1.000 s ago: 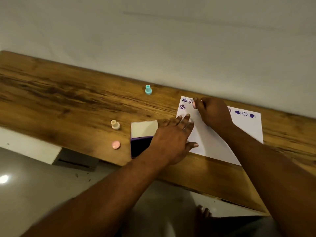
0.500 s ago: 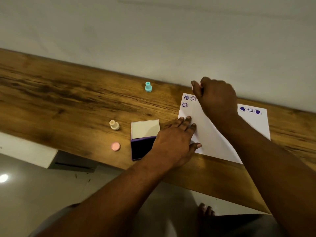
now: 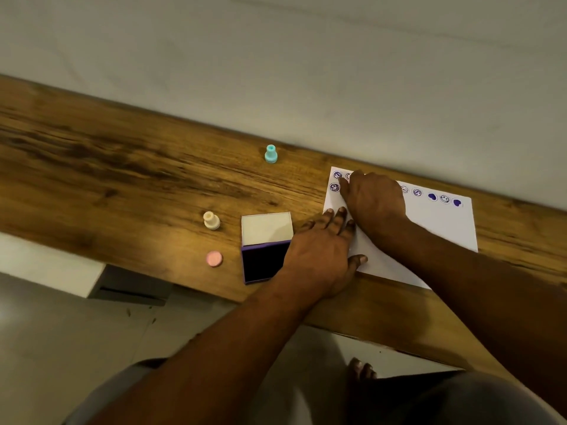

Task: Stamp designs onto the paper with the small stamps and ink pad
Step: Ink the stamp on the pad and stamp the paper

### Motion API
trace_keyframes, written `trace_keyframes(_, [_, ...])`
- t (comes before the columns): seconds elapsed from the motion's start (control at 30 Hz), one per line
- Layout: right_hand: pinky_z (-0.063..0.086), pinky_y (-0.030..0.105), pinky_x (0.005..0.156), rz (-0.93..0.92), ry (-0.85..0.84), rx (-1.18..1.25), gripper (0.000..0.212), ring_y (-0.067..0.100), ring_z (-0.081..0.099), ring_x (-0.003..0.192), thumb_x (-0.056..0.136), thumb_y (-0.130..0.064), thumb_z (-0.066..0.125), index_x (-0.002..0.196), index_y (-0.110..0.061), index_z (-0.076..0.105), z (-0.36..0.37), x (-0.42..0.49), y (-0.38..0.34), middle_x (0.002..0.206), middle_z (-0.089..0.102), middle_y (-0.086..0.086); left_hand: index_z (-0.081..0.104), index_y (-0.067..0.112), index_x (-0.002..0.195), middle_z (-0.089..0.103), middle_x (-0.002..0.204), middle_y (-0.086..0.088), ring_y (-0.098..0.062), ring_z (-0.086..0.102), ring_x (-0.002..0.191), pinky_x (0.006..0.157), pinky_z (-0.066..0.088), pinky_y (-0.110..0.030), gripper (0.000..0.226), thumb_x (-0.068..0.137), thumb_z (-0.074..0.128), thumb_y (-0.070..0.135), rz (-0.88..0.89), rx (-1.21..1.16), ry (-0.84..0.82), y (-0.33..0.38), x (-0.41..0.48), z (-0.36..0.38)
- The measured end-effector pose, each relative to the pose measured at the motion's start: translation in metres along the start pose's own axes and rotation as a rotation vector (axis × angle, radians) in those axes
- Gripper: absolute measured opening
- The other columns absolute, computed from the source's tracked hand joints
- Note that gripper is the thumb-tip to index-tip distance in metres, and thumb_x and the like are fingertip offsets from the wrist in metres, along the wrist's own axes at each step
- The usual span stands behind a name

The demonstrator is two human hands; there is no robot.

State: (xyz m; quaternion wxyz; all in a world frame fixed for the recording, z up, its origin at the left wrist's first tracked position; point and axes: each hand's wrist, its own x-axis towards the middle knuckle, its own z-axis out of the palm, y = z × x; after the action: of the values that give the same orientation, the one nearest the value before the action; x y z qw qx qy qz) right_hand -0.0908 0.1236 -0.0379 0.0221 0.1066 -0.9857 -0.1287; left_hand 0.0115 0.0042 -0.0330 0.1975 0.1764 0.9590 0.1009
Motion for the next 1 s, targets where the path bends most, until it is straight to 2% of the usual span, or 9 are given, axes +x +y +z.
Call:
trace_keyframes(0.1, [0.037,0.036,0.066,-0.042,-0.006,-0.042,0.045,0.037,0.069,0.096,0.110,-0.037,0.030,0.114,-0.007,0.063,-0.003,0.000,0.003,0.108,0.071,0.017,0.003,0.023,0.169,-0.004,0.177,-0.004,-0.026,-0.002,0.162,0.130,0.004,-0.049,0.081,0.106,0.029,0.067,-0.004,0.001,-0.010,0.003,0.000,-0.002])
trace_keyframes(0.3, [0.045,0.038,0.071,-0.039,0.044,0.170,0.053,0.040,0.068,0.094,0.109,-0.045,0.031,0.105,-0.008,0.069,-0.008,0.000,0.015,0.102,0.072,0.020,0.010,0.023,0.169,-0.001,0.177,-0.004,-0.027,0.001,0.162,0.131,0.007,-0.050,0.078,0.106,0.029,0.065,-0.003,0.034,0.032,0.003,-0.003,-0.001])
trace_keyframes(0.37, [0.049,0.039,0.076,0.168,0.184,0.503,0.055,0.041,0.068,0.090,0.108,-0.045,0.034,0.093,-0.010,0.075,-0.014,-0.002,0.028,0.093,0.074,0.020,0.011,0.023,0.169,0.000,0.177,-0.004,-0.026,0.002,0.163,0.131,0.007,-0.049,0.077,0.106,0.029,0.065,0.002,0.036,0.043,0.003,-0.004,0.000])
trace_keyframes(0.43, [0.046,0.035,0.070,0.527,0.270,1.113,0.053,0.030,0.065,0.072,0.105,-0.050,0.037,0.086,-0.019,0.076,-0.024,-0.007,0.045,0.076,0.072,0.006,0.012,0.022,0.169,0.000,0.177,-0.004,-0.025,0.002,0.163,0.131,0.008,-0.049,0.077,0.107,0.028,0.064,-0.001,0.043,0.047,0.003,-0.005,-0.001])
trace_keyframes(0.5, [0.032,0.026,0.051,0.838,0.165,1.836,0.045,0.014,0.041,0.045,0.102,-0.053,0.042,0.072,-0.025,0.061,-0.027,-0.017,0.055,0.054,0.048,-0.008,0.012,0.022,0.169,0.000,0.177,-0.004,-0.026,0.002,0.163,0.131,0.009,-0.049,0.077,0.107,0.027,0.065,-0.005,0.064,0.047,0.004,-0.005,-0.001])
trace_keyframes(0.53, [0.024,0.023,0.046,0.930,0.111,2.052,0.044,0.011,0.030,0.042,0.103,-0.051,0.045,0.069,-0.023,0.052,-0.025,-0.021,0.059,0.052,0.039,-0.008,0.012,0.022,0.169,0.000,0.177,-0.004,-0.026,0.002,0.163,0.131,0.009,-0.049,0.077,0.107,0.026,0.065,-0.008,0.076,0.048,0.005,-0.005,-0.001])
trace_keyframes(0.57, [0.020,0.022,0.045,0.974,0.075,2.150,0.044,0.010,0.025,0.042,0.103,-0.048,0.046,0.067,-0.022,0.047,-0.020,-0.025,0.062,0.053,0.034,-0.008,0.012,0.022,0.169,0.000,0.177,-0.005,-0.026,0.002,0.163,0.131,0.008,-0.049,0.077,0.107,0.026,0.065,-0.012,0.085,0.048,0.005,-0.005,-0.001])
trace_keyframes(0.73, [0.020,0.023,0.046,1.009,0.014,2.157,0.043,0.009,0.025,0.044,0.104,-0.043,0.047,0.068,-0.020,0.044,-0.015,-0.030,0.058,0.055,0.035,-0.006,0.015,0.022,0.168,0.003,0.177,-0.005,-0.026,0.005,0.162,0.129,0.009,-0.048,0.077,0.106,0.025,0.066,-0.022,0.102,0.064,0.006,-0.002,0.001])
trace_keyframes(1.0, [0.022,0.024,0.048,0.827,-0.067,2.032,0.041,0.010,0.029,0.046,0.104,-0.045,0.048,0.072,-0.020,0.050,-0.022,-0.020,0.046,0.052,0.038,-0.008,0.019,0.024,0.167,0.009,0.176,-0.003,-0.026,0.011,0.162,0.127,0.014,-0.051,0.076,0.106,0.030,0.066,-0.018,0.091,0.120,0.006,-0.004,0.002])
